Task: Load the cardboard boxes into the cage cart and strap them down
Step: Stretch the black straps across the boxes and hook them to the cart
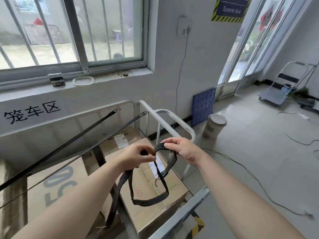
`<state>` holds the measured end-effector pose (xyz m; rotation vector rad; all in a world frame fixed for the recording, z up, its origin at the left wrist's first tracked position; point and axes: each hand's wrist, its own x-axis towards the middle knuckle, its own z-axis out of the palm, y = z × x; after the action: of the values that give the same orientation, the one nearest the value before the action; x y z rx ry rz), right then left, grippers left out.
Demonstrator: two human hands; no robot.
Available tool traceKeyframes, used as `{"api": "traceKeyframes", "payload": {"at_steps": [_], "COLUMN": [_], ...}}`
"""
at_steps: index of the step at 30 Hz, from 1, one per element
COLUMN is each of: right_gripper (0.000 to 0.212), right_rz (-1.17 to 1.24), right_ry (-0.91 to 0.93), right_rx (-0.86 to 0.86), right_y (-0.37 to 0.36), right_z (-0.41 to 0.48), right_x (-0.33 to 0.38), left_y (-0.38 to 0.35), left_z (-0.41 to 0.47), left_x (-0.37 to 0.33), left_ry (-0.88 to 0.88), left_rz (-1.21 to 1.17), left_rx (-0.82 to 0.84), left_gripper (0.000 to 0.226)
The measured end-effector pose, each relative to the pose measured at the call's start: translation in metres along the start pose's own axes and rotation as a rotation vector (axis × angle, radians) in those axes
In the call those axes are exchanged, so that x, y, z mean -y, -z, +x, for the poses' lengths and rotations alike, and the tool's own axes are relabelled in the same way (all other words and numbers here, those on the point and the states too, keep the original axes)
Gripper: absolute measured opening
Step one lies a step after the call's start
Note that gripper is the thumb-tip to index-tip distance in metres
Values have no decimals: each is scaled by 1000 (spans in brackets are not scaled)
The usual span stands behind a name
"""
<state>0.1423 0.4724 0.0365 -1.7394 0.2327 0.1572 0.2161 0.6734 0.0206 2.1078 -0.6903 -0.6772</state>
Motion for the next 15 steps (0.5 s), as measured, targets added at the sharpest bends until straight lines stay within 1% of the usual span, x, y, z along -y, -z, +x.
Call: {"api": "traceKeyframes", "payload": {"at_steps": [3, 7, 11, 14, 15], "right_gripper": [17, 22, 10, 6, 7], "right_rz": [-33, -138, -299, -340, -319], "right_ry": [-34, -142, -192, -210, -224], "right_rx": [-33, -7, -143, -252, -286], "right_y": [10, 19, 27, 29, 29], "right_z": [-4, -12, -16, -13, -11], "right_x": [-14, -38, -55, -67, -72], "left_y": [-1, 8, 12, 6, 4], "left_z": [2, 6, 10, 13, 13], "left_x": [4, 7, 8, 9, 10], "left_ry": [29, 35, 5, -5, -6], "left_rz": [-87, -60, -4, 39, 45], "left_rx": [-17, -126, -150, -120, -115], "left_gripper": [16, 8, 8, 7, 7]}}
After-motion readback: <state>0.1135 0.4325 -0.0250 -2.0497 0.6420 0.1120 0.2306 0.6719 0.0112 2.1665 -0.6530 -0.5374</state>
